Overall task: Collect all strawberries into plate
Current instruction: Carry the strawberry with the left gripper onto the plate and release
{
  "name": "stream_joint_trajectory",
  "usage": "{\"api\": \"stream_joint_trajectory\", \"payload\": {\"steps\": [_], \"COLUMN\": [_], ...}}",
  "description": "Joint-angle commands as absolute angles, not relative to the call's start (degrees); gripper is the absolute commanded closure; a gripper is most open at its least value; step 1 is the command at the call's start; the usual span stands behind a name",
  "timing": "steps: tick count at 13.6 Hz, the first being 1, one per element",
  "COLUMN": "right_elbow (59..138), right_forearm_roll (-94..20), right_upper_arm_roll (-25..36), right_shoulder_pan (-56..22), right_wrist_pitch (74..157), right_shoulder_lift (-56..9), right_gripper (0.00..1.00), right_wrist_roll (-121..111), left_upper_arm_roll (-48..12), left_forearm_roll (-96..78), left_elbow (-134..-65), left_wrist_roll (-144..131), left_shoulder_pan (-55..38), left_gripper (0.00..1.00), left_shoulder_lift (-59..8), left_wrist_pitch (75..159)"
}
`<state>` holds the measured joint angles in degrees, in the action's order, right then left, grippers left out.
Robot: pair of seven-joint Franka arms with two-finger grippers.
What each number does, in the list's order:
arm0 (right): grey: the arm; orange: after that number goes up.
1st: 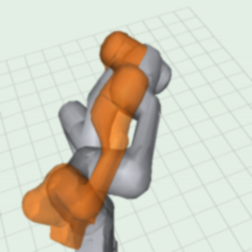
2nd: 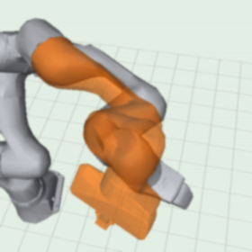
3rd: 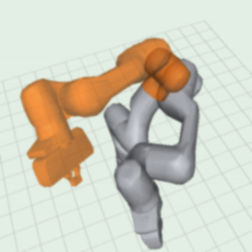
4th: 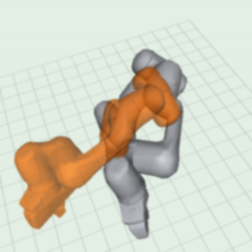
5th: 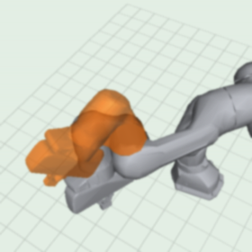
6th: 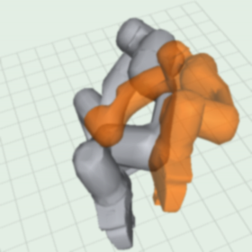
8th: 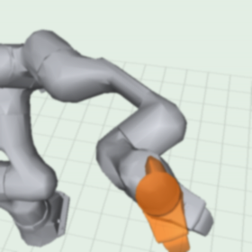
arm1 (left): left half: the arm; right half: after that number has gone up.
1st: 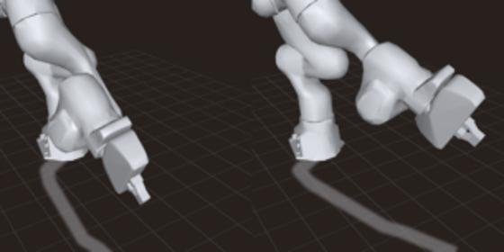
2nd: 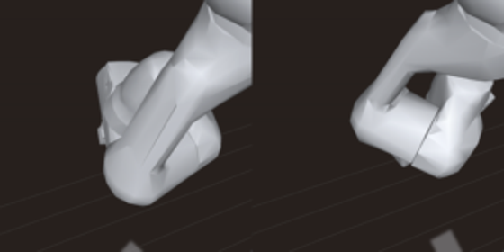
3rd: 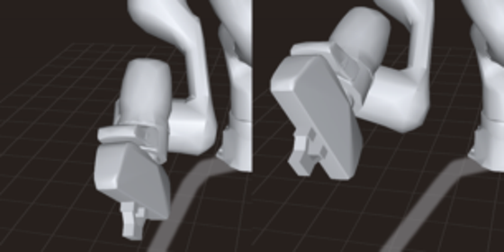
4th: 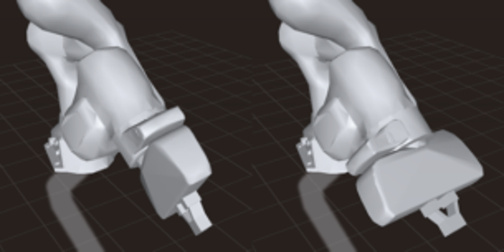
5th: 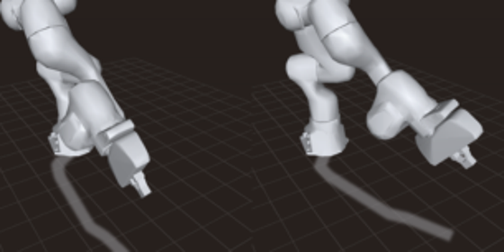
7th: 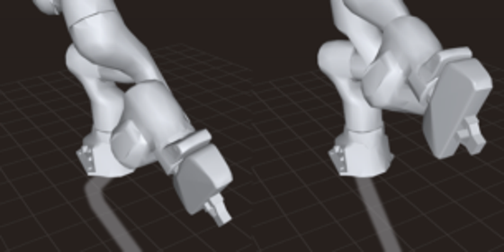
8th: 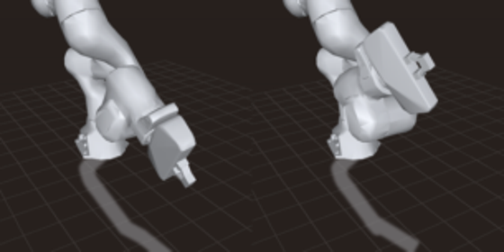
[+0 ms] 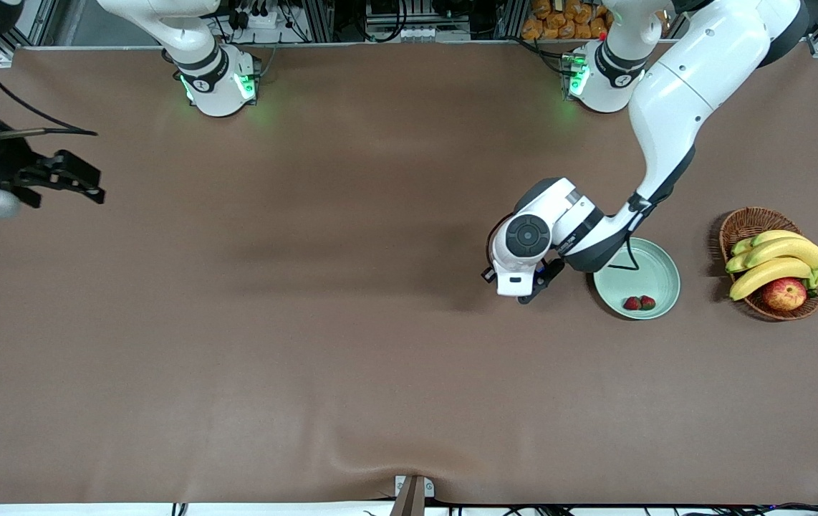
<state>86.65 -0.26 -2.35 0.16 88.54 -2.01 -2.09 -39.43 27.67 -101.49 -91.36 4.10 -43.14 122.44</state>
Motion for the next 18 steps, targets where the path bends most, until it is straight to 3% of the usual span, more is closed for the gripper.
{"api": "stream_joint_trajectory", "payload": {"steps": [1, 6, 10, 13, 14, 15, 16, 17, 18], "right_elbow": [87.9, 87.4, 87.4, 87.4, 87.4, 87.4, 87.0, 86.7, 86.7], "right_forearm_roll": [0.6, 0.3, 0.2, 0.3, 0.4, 0.4, 0.4, 0.4, 0.4], "right_upper_arm_roll": [0.4, 0.6, 0.4, 0.4, 0.4, 0.4, 0.4, 0.4, 0.5], "right_shoulder_pan": [0.2, 0.1, -0.3, -0.3, -0.3, -0.3, -0.2, -0.1, 0.3], "right_wrist_pitch": [89.5, 88.6, 88.4, 87.5, 87.5, 87.5, 87.5, 87.5, 87.5], "right_shoulder_lift": [-1.1, -0.4, -0.7, -1.0, -1.1, -1.1, -1.1, -1.2, -1.4], "right_gripper": [0.0, 0.0, 0.0, 0.0, 0.0, 0.0, 0.0, 0.0, 0.0], "right_wrist_roll": [-5.6, -5.0, -4.3, -4.0, -4.0, -4.0, -4.0, -4.0, -4.5], "left_upper_arm_roll": [-39.6, -42.0, -41.6, -41.2, -41.3, -41.3, -41.3, -41.4, -41.7], "left_forearm_roll": [28.6, 27.9, 29.0, 31.2, 31.3, 31.3, 31.3, 31.2, 30.5], "left_elbow": [-102.0, -101.8, -101.9, -101.9, -101.8, -101.8, -101.8, -101.7, -101.6], "left_wrist_roll": [-89.0, -69.6, -58.0, -52.3, -51.6, -50.5, -49.9, -48.9, -47.7], "left_shoulder_pan": [8.0, 19.5, 27.0, 31.3, 31.6, 31.7, 31.8, 32.4, 33.1], "left_gripper": [1.0, 1.0, 0.98, 0.8, 0.69, 0.49, 0.09, 0.0, 0.0], "left_shoulder_lift": [-37.5, -34.1, -35.2, -37.5, -36.9, -36.5, -36.2, -35.7, -34.7], "left_wrist_pitch": [119.8, 113.1, 112.4, 113.4, 113.3, 113.1, 113.1, 112.9, 112.8]}}
